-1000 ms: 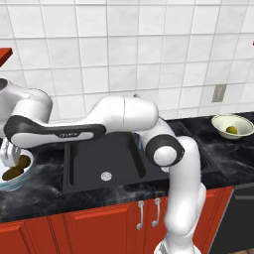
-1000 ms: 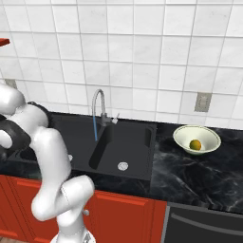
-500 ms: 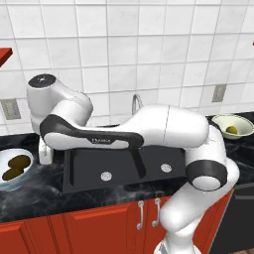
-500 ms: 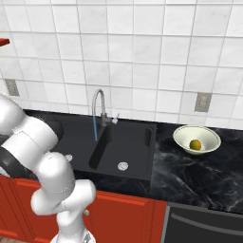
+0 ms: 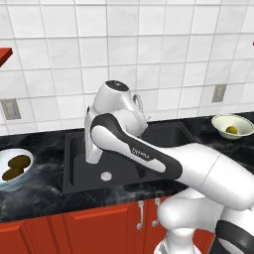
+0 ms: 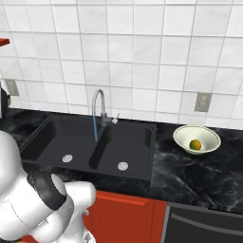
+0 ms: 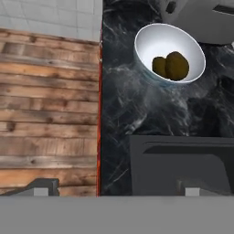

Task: Pick the avocados from the sink and place them in one bowl. Place the orange in the other bowl. Then turn off the sink faucet.

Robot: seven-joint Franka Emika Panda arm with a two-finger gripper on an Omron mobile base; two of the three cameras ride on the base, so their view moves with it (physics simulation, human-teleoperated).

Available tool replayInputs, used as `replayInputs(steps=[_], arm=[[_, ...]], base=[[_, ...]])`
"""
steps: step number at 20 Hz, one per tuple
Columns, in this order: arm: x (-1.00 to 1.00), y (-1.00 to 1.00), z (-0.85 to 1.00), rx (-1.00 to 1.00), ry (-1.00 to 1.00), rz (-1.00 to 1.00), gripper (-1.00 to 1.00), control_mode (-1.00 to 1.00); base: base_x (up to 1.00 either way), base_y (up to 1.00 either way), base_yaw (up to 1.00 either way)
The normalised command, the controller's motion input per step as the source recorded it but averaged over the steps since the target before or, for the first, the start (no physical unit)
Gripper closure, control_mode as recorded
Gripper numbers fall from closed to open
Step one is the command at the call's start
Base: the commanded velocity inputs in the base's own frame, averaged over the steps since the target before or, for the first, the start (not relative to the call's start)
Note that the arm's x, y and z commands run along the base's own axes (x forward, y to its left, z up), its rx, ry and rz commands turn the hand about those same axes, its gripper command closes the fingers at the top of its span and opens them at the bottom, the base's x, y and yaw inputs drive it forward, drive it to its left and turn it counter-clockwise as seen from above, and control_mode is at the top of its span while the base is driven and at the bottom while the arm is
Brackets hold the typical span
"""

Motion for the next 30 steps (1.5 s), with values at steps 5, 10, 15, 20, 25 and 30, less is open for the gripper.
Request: replayInputs(steps=[5,10,15,20,25,30], arm=[[0.0,-1.0,-0.01,0.17,-0.03,0.17,-1.0,-1.0],[0.0,-1.0,0.22,0.11,-0.06,0.21,-1.0,-1.0],[0.0,-1.0,0.19,0.1,-0.07,0.21,-1.0,-1.0],[0.0,-1.0,0.06,0.12,-0.06,0.2,-1.0,-1.0],[0.08,-0.97,-0.02,0.14,-0.05,0.19,-1.0,-1.0],[0.25,-0.81,-0.16,0.14,-0.02,0.11,-1.0,-1.0]], base=[[0.0,0.0,0.0],[0.0,0.0,0.0],[0.0,0.0,0.0],[0.0,0.0,0.0],[0.0,0.0,0.0],[0.0,0.0,0.0]])
